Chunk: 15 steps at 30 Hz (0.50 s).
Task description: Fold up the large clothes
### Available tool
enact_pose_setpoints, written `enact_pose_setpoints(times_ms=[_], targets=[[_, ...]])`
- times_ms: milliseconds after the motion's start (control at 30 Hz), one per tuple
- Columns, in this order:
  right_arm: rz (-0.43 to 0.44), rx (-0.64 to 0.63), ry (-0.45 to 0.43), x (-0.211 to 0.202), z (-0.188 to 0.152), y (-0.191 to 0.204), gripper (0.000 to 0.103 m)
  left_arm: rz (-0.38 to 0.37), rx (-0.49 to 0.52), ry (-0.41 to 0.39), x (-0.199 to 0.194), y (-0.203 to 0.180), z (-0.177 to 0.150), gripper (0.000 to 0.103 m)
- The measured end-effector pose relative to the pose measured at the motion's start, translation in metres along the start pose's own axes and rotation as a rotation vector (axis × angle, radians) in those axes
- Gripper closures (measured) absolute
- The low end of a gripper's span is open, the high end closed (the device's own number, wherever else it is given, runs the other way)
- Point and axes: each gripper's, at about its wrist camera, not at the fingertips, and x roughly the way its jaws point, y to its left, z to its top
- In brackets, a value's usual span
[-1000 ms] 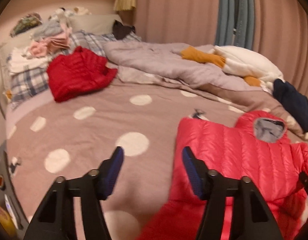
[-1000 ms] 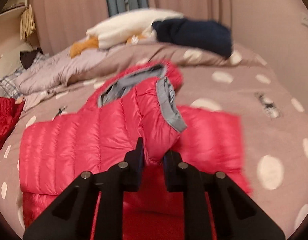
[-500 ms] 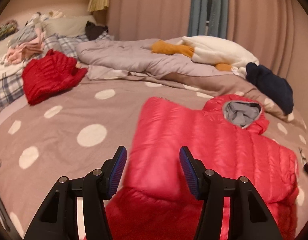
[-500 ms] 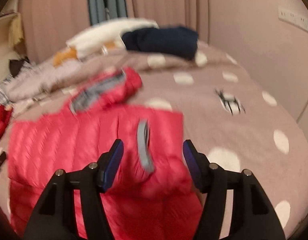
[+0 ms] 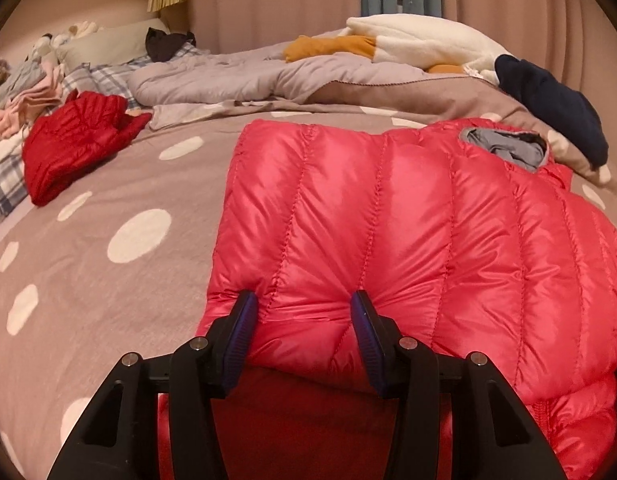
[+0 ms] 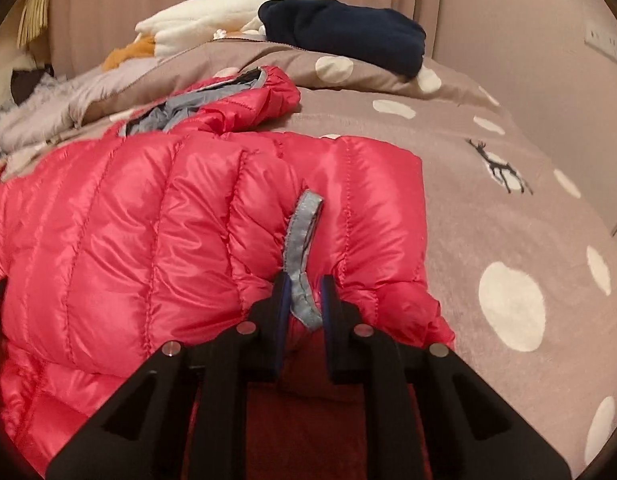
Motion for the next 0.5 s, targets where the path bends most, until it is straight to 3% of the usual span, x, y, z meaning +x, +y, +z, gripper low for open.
enact_pose_setpoints(times_ms=[100, 200, 233, 333, 433, 500], targets=[[-0.012, -0.010, -0.002, -0.001, 0.000, 0.001, 0.088, -0.004, -0.009, 0.008, -0.003, 0.002, 0.001, 0.054], [0.034, 0.025, 0.004, -0.012, 0.003, -0.011, 0.085, 0.006, -0.021, 0.004, -0.025, 0.010, 0.002, 0.054], [0.062, 0.049, 0.013, -0.019, 0.004, -0.017, 0.080, -0.003, -0.029, -0.012, -0.032, 0.013, 0.002, 0.054], [0.079, 0.140, -0.008, -0.046, 0.004, -0.036, 0.051, 0.025, -0.016, -0.087, -0.066, 0.024, 0.004, 0.056], [0.111, 0.194, -0.020, -0.070, 0.009, -0.049, 0.049, 0.023, -0.017, -0.148, -0.096, 0.037, 0.014, 0.061], [0.150, 0.222, -0.042, -0.085, 0.015, -0.057, 0.049, 0.037, -0.075, -0.174, -0.114, 0.054, 0.024, 0.062]])
